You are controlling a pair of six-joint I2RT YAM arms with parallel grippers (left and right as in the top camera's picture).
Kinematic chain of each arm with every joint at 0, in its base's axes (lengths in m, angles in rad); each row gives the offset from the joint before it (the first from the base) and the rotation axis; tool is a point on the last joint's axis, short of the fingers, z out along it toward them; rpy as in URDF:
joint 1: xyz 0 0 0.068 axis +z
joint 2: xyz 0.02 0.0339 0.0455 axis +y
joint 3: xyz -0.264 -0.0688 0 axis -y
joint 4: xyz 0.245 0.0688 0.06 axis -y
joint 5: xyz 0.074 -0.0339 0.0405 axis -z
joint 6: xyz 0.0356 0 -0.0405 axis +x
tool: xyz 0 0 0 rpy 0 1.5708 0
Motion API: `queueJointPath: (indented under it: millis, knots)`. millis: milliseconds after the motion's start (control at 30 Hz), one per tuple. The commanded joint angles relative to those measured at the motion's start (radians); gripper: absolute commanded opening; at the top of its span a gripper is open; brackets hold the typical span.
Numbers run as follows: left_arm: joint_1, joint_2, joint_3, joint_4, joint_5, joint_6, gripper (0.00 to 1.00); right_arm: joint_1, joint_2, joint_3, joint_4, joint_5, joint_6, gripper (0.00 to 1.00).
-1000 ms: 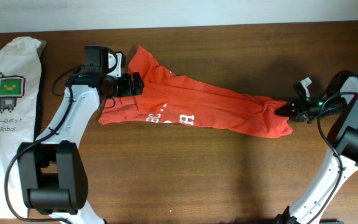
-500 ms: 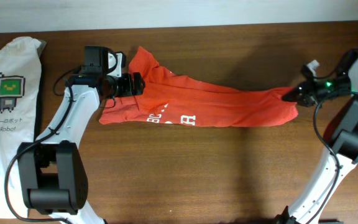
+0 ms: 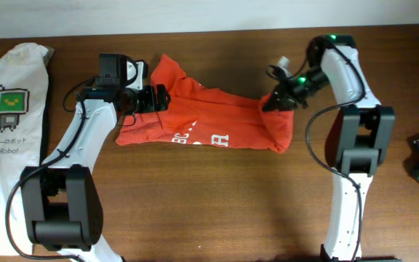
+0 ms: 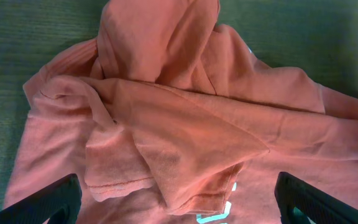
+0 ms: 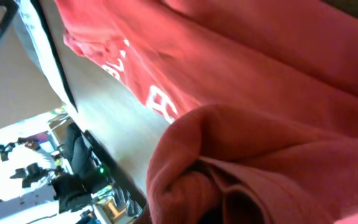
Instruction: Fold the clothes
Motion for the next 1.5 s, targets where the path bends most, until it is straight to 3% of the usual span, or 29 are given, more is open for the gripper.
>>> queueJointPath:
  millis: [0, 300, 433, 467, 500, 567, 700, 733, 767, 800, 833, 867, 933, 967, 1000, 1067, 1100, 1133, 1167, 1200, 1300, 1467]
  knots:
    - [-0.006, -0.018, 0.003, 0.003, 0.018, 0.019, 0.99, 0.098, -0.006, 0.079, 0.077, -0.011, 0.186, 0.04]
    - [-0.028, -0.018, 0.003, 0.004, 0.018, 0.019, 0.99, 0.244, -0.006, 0.084, 0.275, 0.056, 0.414, 0.04]
    - [-0.028, -0.018, 0.003, 0.004, 0.018, 0.019, 0.99, 0.274, 0.002, 0.083, 0.307, 0.099, 0.431, 0.04]
    - [-0.028, -0.018, 0.003, 0.004, 0.018, 0.019, 0.99, 0.28, 0.004, 0.082, 0.307, 0.102, 0.431, 0.12]
    - [-0.028, -0.018, 0.003, 0.004, 0.018, 0.019, 0.99, 0.284, 0.007, 0.082, 0.31, 0.102, 0.431, 0.14]
    - [-0.028, -0.018, 0.003, 0.004, 0.018, 0.019, 0.99, 0.294, 0.008, 0.082, 0.328, 0.102, 0.432, 0.04]
    - [-0.03, -0.018, 0.003, 0.003, 0.018, 0.019, 0.99, 0.338, 0.008, 0.082, 0.417, 0.106, 0.476, 0.04]
    - [-0.032, -0.018, 0.003, 0.003, 0.018, 0.019, 0.99, 0.345, 0.009, 0.082, 0.431, 0.106, 0.476, 0.13]
    - [-0.032, -0.018, 0.003, 0.004, 0.018, 0.019, 0.99, 0.351, 0.01, 0.082, 0.44, 0.107, 0.476, 0.45]
    - [-0.032, -0.018, 0.003, 0.004, 0.018, 0.019, 0.99, 0.357, 0.01, 0.082, 0.447, 0.109, 0.475, 0.63]
    - [-0.032, -0.018, 0.003, 0.004, 0.018, 0.019, 0.99, 0.359, 0.01, 0.082, 0.46, 0.108, 0.475, 0.62]
    - [-0.032, -0.018, 0.003, 0.004, 0.018, 0.019, 0.99, 0.359, 0.01, 0.083, 0.472, 0.108, 0.476, 0.48]
    - [-0.032, -0.018, 0.003, 0.003, 0.018, 0.019, 0.99, 0.342, 0.01, 0.083, 0.494, 0.105, 0.476, 0.46]
    - [-0.032, -0.018, 0.003, 0.004, 0.018, 0.019, 0.99, 0.324, 0.009, 0.085, 0.507, 0.104, 0.477, 0.29]
    - [-0.032, -0.018, 0.003, 0.004, 0.018, 0.019, 0.99, 0.302, 0.009, 0.093, 0.519, 0.101, 0.492, 0.18]
    - [-0.032, -0.018, 0.003, 0.004, 0.018, 0.019, 0.99, 0.248, 0.009, 0.13, 0.52, 0.077, 0.51, 0.18]
    - [-0.032, -0.018, 0.003, 0.007, 0.017, 0.019, 0.99, 0.206, 0.009, 0.161, 0.515, 0.039, 0.51, 0.24]
    - [-0.031, -0.018, 0.003, 0.013, 0.018, 0.019, 0.99, 0.162, 0.009, 0.196, 0.478, 0.013, 0.509, 0.2]
    - [-0.031, -0.018, 0.003, 0.021, 0.018, 0.019, 0.99, 0.118, 0.009, 0.214, 0.396, 0.013, 0.478, 0.06]
    - [-0.031, -0.018, 0.003, 0.026, 0.018, 0.019, 0.99, 0.108, 0.009, 0.214, 0.336, 0.02, 0.436, 0.04]
    - [-0.029, -0.018, 0.003, 0.06, 0.018, 0.018, 0.99, 0.15, 0.009, 0.148, 0.173, 0.191, 0.379, 0.04]
    - [-0.024, -0.019, 0.005, 0.082, 0.018, 0.01, 0.99, 0.261, 0.009, -0.018, 0.252, 0.195, 0.367, 0.04]
